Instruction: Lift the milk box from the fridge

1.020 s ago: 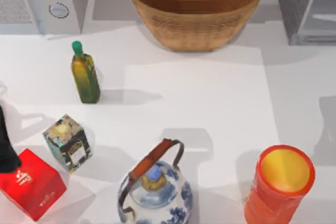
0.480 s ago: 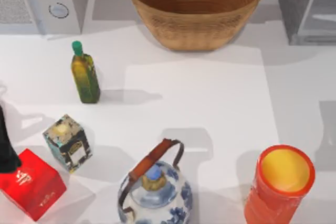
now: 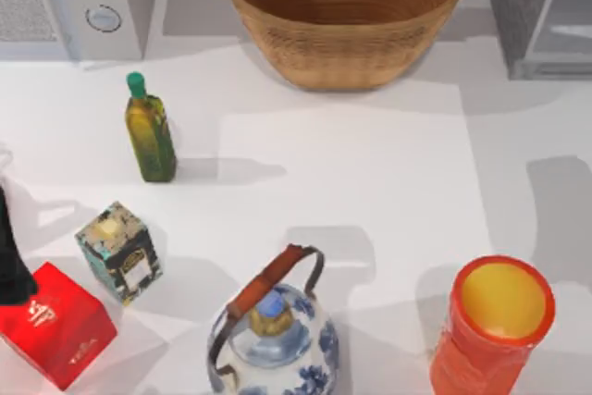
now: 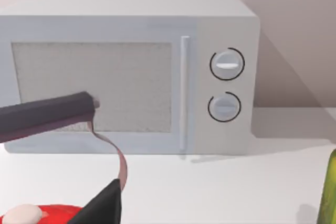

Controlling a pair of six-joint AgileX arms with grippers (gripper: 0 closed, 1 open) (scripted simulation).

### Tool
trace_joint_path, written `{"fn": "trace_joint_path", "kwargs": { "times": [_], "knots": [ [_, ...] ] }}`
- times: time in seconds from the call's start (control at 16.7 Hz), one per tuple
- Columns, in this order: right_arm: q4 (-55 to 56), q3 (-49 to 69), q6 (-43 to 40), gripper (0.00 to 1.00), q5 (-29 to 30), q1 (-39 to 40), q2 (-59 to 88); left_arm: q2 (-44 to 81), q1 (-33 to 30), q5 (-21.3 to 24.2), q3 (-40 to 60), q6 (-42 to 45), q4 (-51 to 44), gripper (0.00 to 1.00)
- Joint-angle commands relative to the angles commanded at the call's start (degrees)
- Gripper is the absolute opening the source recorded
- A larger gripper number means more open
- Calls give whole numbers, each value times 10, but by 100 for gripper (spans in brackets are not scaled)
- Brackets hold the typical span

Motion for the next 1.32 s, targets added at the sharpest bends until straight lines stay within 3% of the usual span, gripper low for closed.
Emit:
{"fn": "trace_joint_path", "kwargs": {
  "times": [0.72,0.96,1.32],
  "knots": [
    [539,68,8,0,-285,-22,628,0,0,0,0,0,0,100],
    [624,79,9,0,-332,-25,716,0,0,0,0,0,0,100],
    [633,77,10,0,-337,-23,725,0,0,0,0,0,0,100]
  ]
}}
